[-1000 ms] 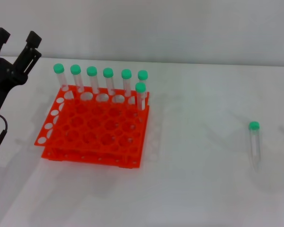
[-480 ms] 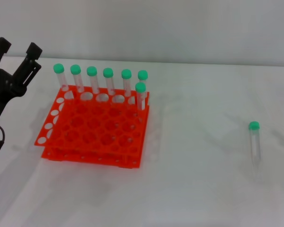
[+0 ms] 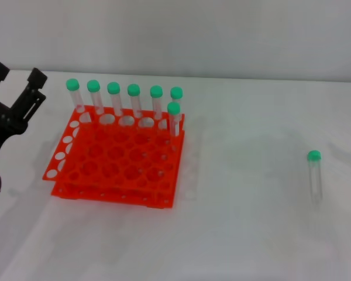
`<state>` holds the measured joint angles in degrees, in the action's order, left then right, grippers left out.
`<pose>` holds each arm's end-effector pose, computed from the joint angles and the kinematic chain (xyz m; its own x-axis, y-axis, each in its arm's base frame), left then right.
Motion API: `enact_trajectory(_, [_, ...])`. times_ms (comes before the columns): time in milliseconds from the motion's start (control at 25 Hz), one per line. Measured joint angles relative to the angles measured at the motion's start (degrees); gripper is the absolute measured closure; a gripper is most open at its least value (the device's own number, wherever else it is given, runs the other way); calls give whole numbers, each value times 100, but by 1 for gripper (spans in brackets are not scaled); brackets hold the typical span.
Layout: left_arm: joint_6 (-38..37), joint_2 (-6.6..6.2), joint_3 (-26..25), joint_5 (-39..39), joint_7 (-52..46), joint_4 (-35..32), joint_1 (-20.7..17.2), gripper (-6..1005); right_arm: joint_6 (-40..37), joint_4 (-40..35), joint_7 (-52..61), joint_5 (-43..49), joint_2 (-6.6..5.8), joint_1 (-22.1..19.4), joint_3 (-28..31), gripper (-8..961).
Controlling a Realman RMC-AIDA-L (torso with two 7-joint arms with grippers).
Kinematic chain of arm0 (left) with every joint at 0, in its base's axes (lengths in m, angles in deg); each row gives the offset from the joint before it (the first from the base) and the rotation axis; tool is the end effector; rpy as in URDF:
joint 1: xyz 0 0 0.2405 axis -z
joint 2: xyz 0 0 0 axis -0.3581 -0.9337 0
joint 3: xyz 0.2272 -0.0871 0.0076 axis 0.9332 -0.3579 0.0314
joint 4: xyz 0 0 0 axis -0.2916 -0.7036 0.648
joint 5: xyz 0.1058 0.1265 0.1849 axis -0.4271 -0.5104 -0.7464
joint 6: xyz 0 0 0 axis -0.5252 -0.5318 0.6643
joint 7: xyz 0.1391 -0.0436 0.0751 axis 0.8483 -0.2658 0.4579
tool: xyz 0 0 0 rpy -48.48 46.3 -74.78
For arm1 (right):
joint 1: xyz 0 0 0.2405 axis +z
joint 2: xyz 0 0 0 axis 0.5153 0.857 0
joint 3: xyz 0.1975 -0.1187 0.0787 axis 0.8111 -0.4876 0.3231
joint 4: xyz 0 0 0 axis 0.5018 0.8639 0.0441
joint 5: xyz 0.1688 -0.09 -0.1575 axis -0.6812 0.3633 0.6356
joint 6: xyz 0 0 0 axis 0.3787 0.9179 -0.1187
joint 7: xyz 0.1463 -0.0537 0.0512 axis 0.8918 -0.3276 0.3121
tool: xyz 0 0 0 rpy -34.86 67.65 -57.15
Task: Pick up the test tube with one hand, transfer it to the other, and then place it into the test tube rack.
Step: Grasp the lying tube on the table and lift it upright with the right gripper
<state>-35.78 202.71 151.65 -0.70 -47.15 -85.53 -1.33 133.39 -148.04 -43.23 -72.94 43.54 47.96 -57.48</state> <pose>-0.3154 0.3233 0.0241 0.4050 -0.2381 0.8828 0.7561 -0.4557 -0.4697 0.2095 0.3943 0.1543 0.7583 -0.4471 -0.4745 -0.6519 -0.5294 -0.5429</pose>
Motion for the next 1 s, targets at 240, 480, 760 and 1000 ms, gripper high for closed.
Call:
enact_trajectory(240, [-38, 17, 11, -53, -19, 8, -31, 107, 753, -1507, 2476, 2652, 33, 459, -1283, 113])
enact_trajectory(480, [0, 53, 12, -63, 8, 139, 23, 107, 1530, -1481, 3477, 3696, 48, 901, -2075, 114])
enact_trajectory(760, [11, 64, 12, -64, 24, 327, 213, 107, 1648, -644, 4186, 3866, 71, 1462, -2972, 115])
enact_trajectory(1000, [17, 64, 12, -123, 27, 375, 296, 108, 1260, 106, 4390, 3773, 116, 1810, -3468, 115])
